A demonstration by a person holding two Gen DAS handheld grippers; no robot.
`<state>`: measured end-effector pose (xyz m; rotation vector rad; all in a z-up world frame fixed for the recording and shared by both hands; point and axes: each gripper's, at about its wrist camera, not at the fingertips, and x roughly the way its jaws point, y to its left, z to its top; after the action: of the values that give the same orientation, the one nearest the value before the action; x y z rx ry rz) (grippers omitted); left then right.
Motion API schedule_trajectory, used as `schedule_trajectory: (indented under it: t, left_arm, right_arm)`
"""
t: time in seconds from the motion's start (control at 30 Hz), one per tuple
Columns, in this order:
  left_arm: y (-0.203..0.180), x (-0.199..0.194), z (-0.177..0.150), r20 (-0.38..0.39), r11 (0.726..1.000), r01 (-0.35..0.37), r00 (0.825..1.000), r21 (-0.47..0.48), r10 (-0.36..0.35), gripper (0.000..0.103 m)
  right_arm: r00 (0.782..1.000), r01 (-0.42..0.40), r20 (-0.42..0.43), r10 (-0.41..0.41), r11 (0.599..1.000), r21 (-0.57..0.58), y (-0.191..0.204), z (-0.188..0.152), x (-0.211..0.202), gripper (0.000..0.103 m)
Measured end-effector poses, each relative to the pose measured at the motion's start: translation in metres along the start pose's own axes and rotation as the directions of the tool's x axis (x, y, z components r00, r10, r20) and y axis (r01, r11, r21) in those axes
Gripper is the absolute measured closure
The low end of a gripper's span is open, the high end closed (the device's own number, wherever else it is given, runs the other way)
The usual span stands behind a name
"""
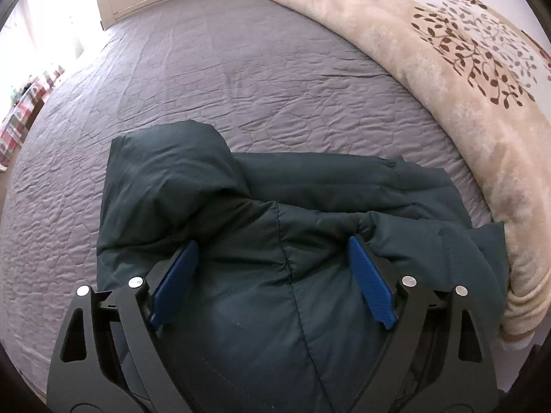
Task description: Fold large clothes
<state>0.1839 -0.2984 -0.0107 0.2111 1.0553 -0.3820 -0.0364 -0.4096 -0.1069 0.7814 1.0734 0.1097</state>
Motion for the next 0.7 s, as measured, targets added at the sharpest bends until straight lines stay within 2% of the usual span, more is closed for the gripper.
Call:
schedule_trajectory:
  t: [0.13,0.3,0.43,0.5,0.6,0.7]
  left_arm:
    - [0.011,-0.021,-0.001,0.038,0.996,0.087,0.996,-0.034,-0.086,0.017]
    - [0.038,-0.072,-0.020,0.099,0.976,0.210,0.974,-0.054,-0.204,0.017]
    - [0.071,-0.111,-0.066,0.108,0.958,0.277,0.957,-0.070,-0.269,0.016]
    - [0.087,-0.124,-0.100,0.098,0.947,0.309,0.949,-0.091,-0.301,0.016]
    - [0.102,-0.126,-0.141,0.077,0.928,0.343,0.939,-0.142,-0.335,0.015]
    - [0.111,-0.112,-0.182,0.035,0.901,0.375,0.926,-0.217,-0.377,0.013]
  right_arm:
    - [1.000,0.002,-0.005,-0.002,1.000,0.004,0.003,0.001,0.001,0.095]
    - [1.000,0.012,0.000,-0.012,1.000,-0.001,0.006,0.000,-0.001,0.095]
    - [1.000,0.012,0.002,-0.012,1.000,0.004,0.010,-0.001,-0.001,0.095]
    - [1.000,0.015,0.004,-0.015,1.000,0.001,0.011,-0.001,-0.001,0.095]
    - [1.000,0.025,0.005,-0.025,1.000,-0.002,0.014,-0.002,-0.001,0.095]
    - [0.999,0.039,0.006,-0.039,0.999,-0.007,0.018,-0.002,0.000,0.095]
